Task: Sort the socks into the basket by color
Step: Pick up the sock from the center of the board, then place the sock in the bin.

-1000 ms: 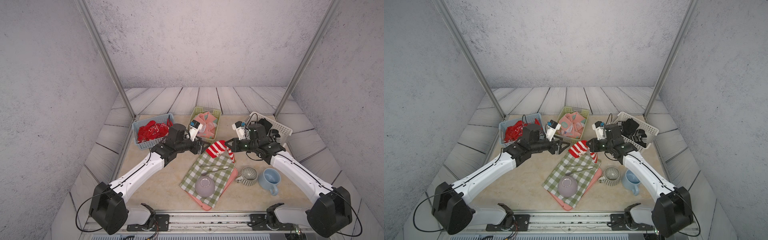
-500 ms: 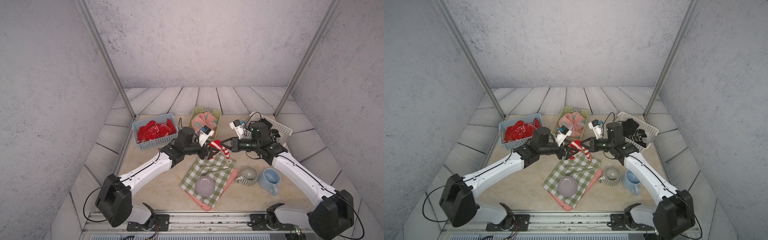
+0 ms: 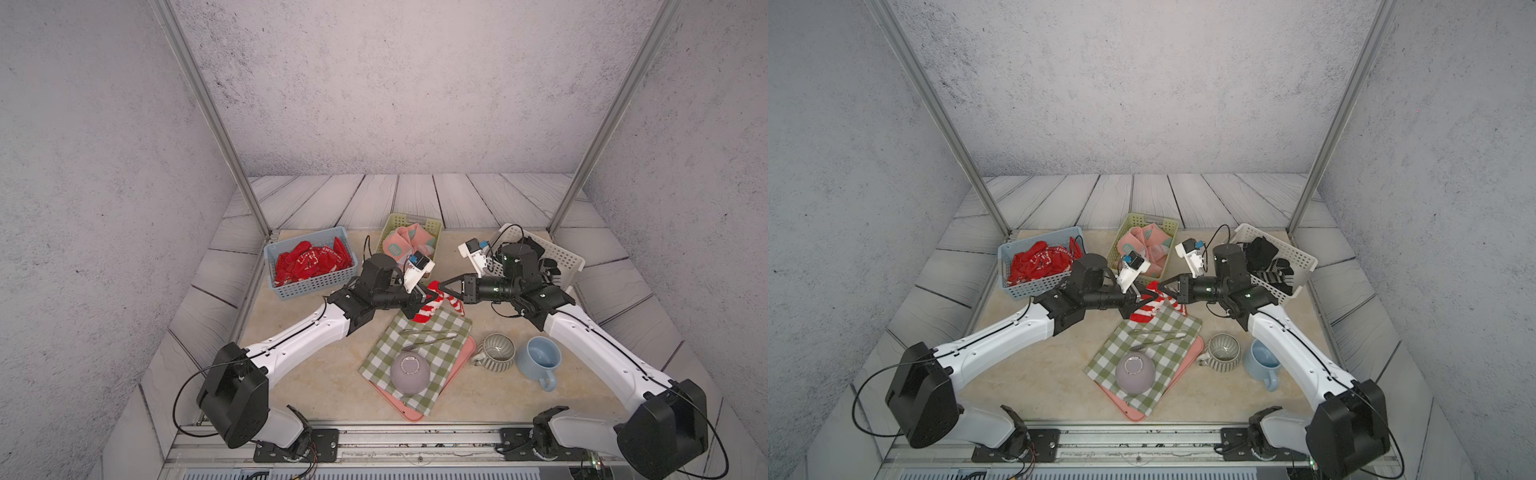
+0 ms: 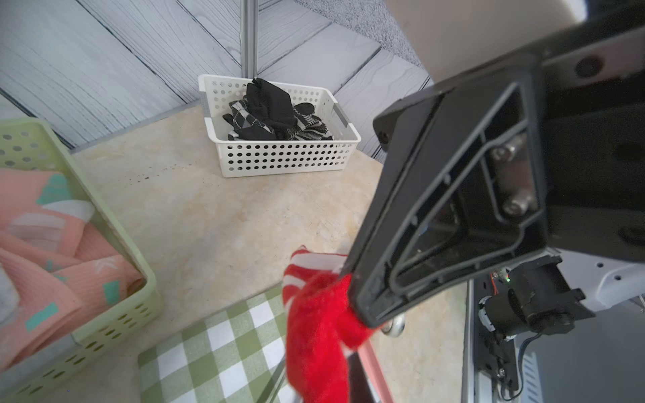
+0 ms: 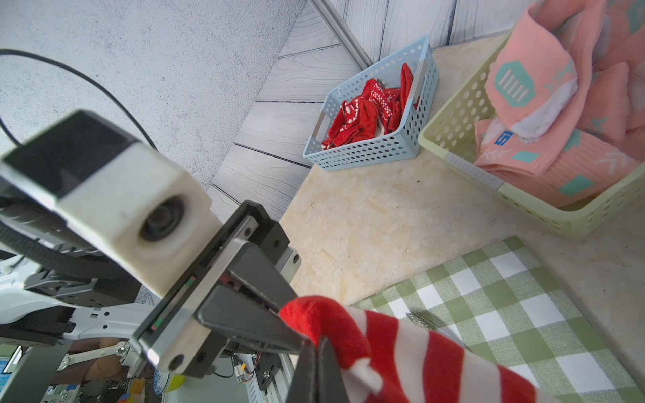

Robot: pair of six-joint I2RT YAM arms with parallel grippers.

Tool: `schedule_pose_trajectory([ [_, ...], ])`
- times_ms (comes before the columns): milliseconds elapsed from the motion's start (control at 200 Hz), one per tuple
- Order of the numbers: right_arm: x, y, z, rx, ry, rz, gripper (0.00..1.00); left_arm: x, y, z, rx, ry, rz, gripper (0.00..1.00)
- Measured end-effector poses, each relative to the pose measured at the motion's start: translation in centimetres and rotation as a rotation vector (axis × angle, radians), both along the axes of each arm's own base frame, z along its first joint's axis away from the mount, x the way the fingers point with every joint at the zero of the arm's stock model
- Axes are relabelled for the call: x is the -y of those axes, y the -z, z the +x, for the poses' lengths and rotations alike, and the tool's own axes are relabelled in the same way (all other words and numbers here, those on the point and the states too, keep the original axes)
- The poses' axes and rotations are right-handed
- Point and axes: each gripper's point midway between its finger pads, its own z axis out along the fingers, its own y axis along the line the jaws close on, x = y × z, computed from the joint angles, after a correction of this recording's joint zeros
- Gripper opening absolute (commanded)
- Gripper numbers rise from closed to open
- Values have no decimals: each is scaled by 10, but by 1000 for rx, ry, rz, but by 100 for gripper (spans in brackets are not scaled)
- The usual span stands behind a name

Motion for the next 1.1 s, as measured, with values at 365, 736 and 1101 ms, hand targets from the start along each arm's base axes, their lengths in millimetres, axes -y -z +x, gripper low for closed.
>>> schedule_pose_trajectory([
  [365, 7, 12, 6, -14, 58, -60, 96, -40, -40, 28, 6, -191, -4, 0],
  [736, 22, -2, 5, 38, 139, -86, 99, -140, -67, 91, -54, -525, 17, 0],
  [1101, 33, 13, 11, 17, 199, -145, 99, -251, -49, 177, -144, -886, 133, 0],
])
